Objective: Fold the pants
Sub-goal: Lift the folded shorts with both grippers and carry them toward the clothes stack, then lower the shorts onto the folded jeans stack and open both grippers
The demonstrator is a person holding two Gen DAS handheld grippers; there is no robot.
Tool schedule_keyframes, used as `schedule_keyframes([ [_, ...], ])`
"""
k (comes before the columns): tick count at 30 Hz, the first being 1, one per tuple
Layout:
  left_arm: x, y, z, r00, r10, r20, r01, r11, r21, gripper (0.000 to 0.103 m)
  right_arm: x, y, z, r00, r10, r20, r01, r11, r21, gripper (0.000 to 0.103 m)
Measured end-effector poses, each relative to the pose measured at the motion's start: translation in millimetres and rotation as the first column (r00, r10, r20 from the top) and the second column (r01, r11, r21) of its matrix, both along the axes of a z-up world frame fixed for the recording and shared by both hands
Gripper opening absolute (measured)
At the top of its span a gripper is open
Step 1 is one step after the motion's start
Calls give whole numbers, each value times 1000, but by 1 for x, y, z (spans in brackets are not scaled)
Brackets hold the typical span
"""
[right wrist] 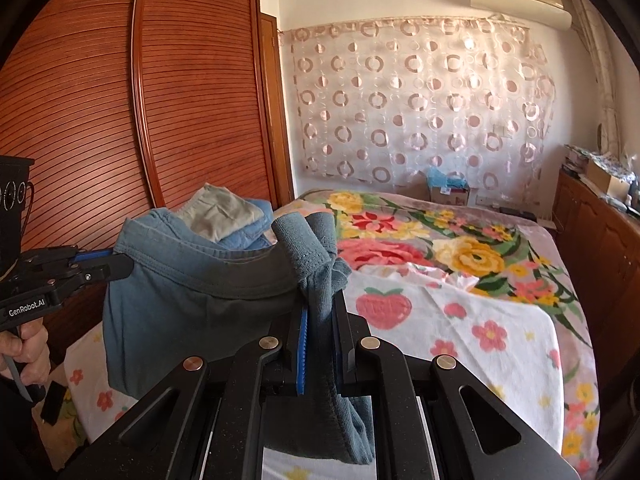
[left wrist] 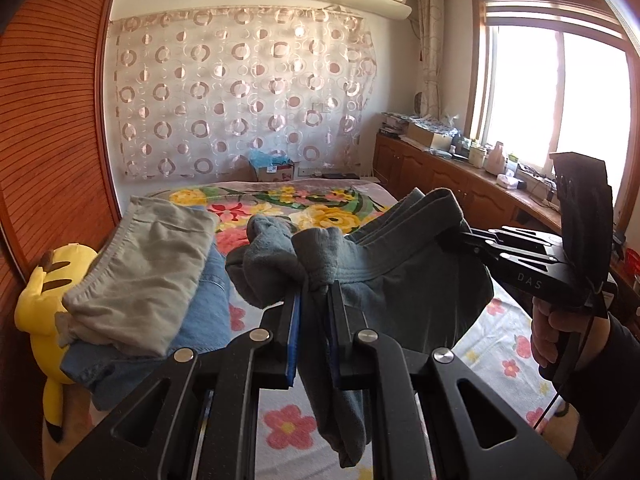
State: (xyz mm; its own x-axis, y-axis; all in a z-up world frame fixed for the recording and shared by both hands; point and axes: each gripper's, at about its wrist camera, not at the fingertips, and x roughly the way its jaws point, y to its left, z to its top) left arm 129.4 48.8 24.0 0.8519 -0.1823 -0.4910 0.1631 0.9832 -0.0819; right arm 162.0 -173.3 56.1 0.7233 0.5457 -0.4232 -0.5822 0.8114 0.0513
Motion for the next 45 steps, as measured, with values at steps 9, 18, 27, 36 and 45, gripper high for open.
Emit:
schedule_keyframes([
  [9,23,39,23,995,87,50,-87,996,9,13,66,44,18,993,97,65,-96,995,-8,10],
  [18,31,89,27,972,221,75,-221,975,-3,13,128,93,19,966,220,135,-215,975,-50,10],
  [27,37,127,7,942,333,52,-332,943,-25,13,183,136,7,944,305,122,-298,952,-74,10],
  [36,36,151,-21,905,425,-13,-425,904,-48,13,220,172,-7,921,382,76,-374,922,-98,10],
  [45,35,155,-49,866,493,-87,-497,867,-41,20,253,170,-26,926,376,2,-373,919,-126,29],
])
